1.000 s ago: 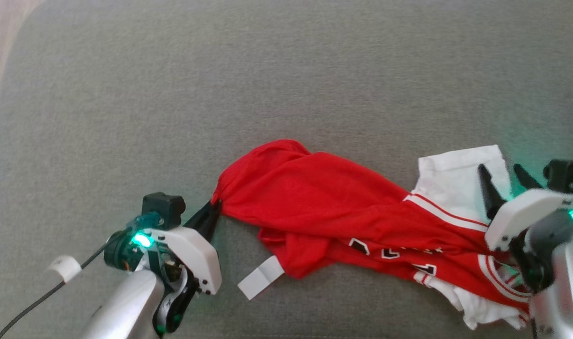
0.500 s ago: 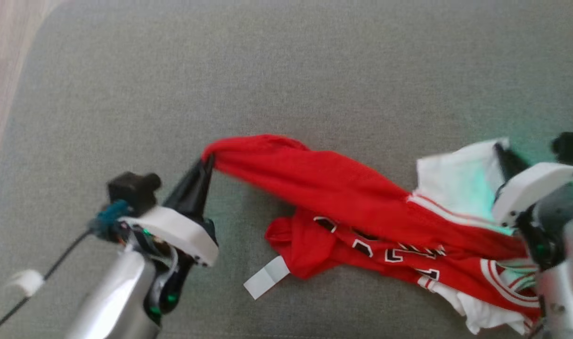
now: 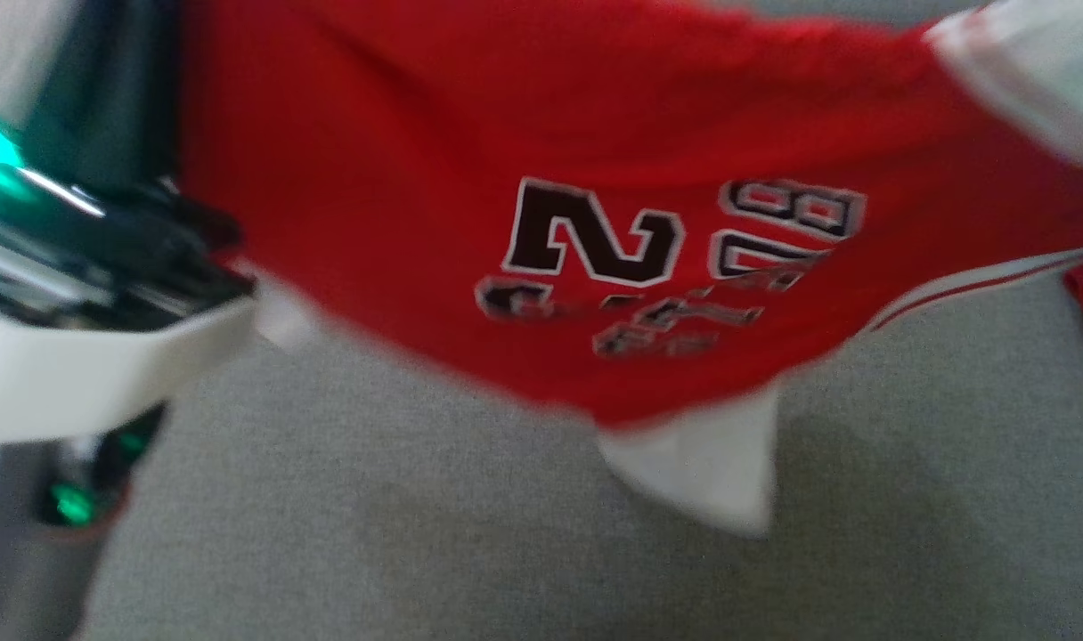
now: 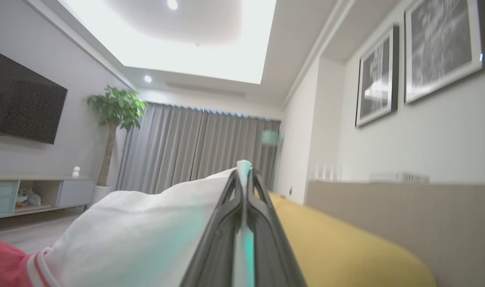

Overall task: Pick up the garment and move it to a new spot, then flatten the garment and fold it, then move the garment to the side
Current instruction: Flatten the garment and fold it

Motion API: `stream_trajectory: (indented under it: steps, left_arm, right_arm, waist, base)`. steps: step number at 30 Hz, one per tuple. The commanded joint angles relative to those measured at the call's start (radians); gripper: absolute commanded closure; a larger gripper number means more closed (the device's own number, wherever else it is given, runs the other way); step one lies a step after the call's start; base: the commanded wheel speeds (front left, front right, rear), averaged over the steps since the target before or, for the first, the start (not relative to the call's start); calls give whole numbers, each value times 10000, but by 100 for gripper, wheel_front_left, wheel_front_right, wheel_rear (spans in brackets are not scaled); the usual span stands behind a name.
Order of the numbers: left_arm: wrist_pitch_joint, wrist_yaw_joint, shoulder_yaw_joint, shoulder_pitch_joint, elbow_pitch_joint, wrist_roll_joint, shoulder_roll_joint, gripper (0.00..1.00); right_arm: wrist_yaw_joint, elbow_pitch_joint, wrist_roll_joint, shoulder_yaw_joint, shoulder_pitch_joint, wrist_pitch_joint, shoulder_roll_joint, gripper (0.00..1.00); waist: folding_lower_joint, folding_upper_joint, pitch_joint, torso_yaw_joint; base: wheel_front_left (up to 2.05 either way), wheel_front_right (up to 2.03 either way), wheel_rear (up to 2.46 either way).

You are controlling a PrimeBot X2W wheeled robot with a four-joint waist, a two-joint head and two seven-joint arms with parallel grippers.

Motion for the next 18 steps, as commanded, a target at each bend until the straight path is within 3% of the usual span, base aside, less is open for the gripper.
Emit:
stream_trajectory:
  steps: [1,5,10,14,18]
  left_arm:
    - [278,45,662,-988,-707,195,552,100]
    - [865,87,818,-2001,-1245,314,774,100]
    - [1268,153,934,-2770,-951,50,709,100]
    - [1346,96,886,-3002,165,-482,413,100]
    - [1079,-142,836,-3418,2367,-1088,-104,100]
  right_arm:
    - [-17,-886,-105,-18,-935,291,-322,100]
    - [-17,-1605,-52,-356,-2030,890,-724,100]
    - [-17,-1241,407,-465,-2996,1486,-946,100]
    - [-17,98,967,-233,-3658,1594,-941,100]
    - [-17,2266,1442,337,-4635,1283,-888,100]
  waist:
    - [1,0,-193,22]
    - [1,0,-349,44]
    - [1,0,-223,89]
    - [1,0,125,42]
    - [1,0,578,-66]
  base:
    - [0,0,0]
    - [0,0,0]
    - [0,0,0]
    - [0,0,0]
    - [0,0,0]
